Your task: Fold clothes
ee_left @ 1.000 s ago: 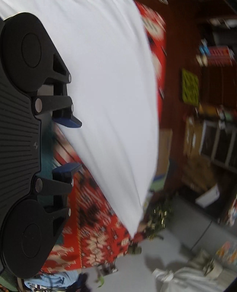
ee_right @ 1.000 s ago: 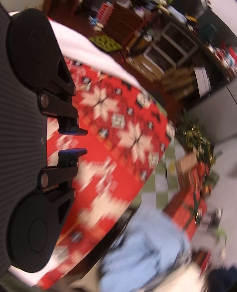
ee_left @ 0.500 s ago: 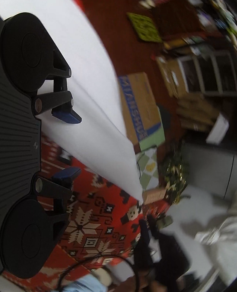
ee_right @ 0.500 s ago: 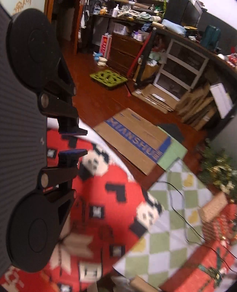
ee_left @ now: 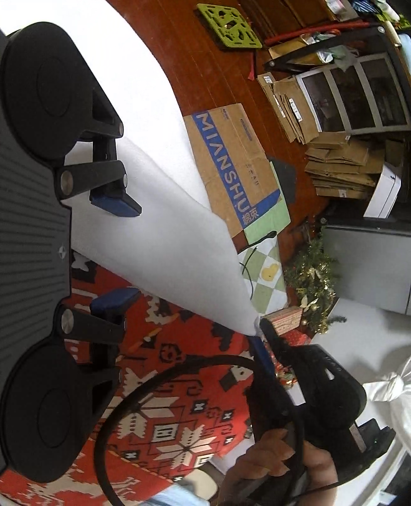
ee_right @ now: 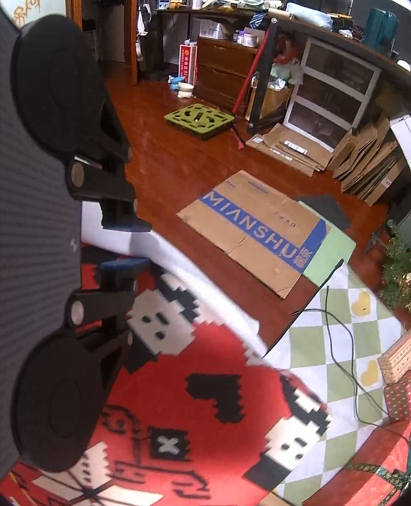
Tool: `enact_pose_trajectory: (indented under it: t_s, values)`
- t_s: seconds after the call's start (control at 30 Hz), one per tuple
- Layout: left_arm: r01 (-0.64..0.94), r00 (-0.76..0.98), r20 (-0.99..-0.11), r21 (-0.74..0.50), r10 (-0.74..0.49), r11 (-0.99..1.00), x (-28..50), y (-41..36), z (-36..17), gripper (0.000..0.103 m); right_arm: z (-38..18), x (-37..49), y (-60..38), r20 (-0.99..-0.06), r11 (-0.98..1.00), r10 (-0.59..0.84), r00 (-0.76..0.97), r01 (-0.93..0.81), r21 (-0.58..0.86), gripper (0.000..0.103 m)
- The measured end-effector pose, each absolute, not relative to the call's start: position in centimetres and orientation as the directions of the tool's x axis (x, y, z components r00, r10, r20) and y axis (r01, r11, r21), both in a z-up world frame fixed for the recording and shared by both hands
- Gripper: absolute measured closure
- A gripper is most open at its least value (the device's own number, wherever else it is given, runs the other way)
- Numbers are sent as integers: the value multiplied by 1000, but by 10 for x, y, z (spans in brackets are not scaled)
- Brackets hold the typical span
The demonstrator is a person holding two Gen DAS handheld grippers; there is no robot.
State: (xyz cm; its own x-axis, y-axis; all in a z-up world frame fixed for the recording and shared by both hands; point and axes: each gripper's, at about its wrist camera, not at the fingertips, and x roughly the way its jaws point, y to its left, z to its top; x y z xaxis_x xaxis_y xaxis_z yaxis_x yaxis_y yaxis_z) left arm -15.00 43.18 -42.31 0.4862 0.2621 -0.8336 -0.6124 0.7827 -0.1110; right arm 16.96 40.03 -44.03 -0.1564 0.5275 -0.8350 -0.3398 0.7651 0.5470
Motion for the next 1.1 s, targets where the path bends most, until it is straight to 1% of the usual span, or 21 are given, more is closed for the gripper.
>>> enact_pose_trajectory:
  t_s: [0.03,0.07,0.1,0.23,0.3,0.47,0.53,0.6,0.7,0.77,0.8,0.83,0.87,0.97,1.03,1.1]
  values:
    - [-615,489,-832,-116,262,780,-149,432,-423,54,-440,170,404,-836,765,527,-151,-344,544,83]
    - [-613,492,-829,-113,266,782,-148,432,-422,54,-440,171,407,-838,765,526,-146,-348,541,94]
    - [-612,494,-826,-110,270,783,-147,432,-420,54,-440,171,410,-839,765,525,-141,-353,538,101]
    - [-604,504,-815,-96,287,791,-143,430,-416,54,-433,172,418,-839,754,531,-121,-386,532,102]
    - [-589,527,-804,-112,275,801,-142,427,-410,54,-422,170,418,-827,736,553,-104,-405,543,102]
    - [-583,590,-764,-179,261,793,-150,412,-385,54,-352,149,385,-732,626,681,-39,-487,609,102]
    - [-570,617,-754,-231,225,789,-157,404,-376,54,-326,136,359,-711,606,704,-12,-511,609,102]
    - [-558,623,-759,-265,186,786,-166,393,-373,54,-313,123,328,-707,618,707,5,-490,615,102]
    - [-554,601,-788,-290,134,780,-179,378,-378,54,-316,104,280,-723,655,691,21,-440,614,102]
    - [-568,575,-810,-296,113,768,-188,370,-382,54,-337,94,254,-751,683,660,2,-417,599,100]
    - [-575,567,-818,-303,103,760,-193,367,-384,54,-352,92,243,-773,709,635,-4,-394,584,94]
    - [-582,561,-822,-306,100,753,-199,364,-384,54,-364,92,232,-792,734,610,-3,-374,567,93]
    - [-589,556,-825,-309,97,747,-204,361,-385,54,-376,93,221,-810,757,587,-3,-352,550,93]
    - [-622,540,-836,-321,95,715,-217,360,-386,54,-392,103,189,-820,791,572,5,-267,550,93]
    - [-648,529,-842,-323,103,689,-225,362,-388,54,-387,116,181,-831,802,553,58,-307,512,92]
    - [-667,525,-843,-325,114,670,-230,364,-388,54,-379,130,187,-839,796,530,125,-415,441,85]
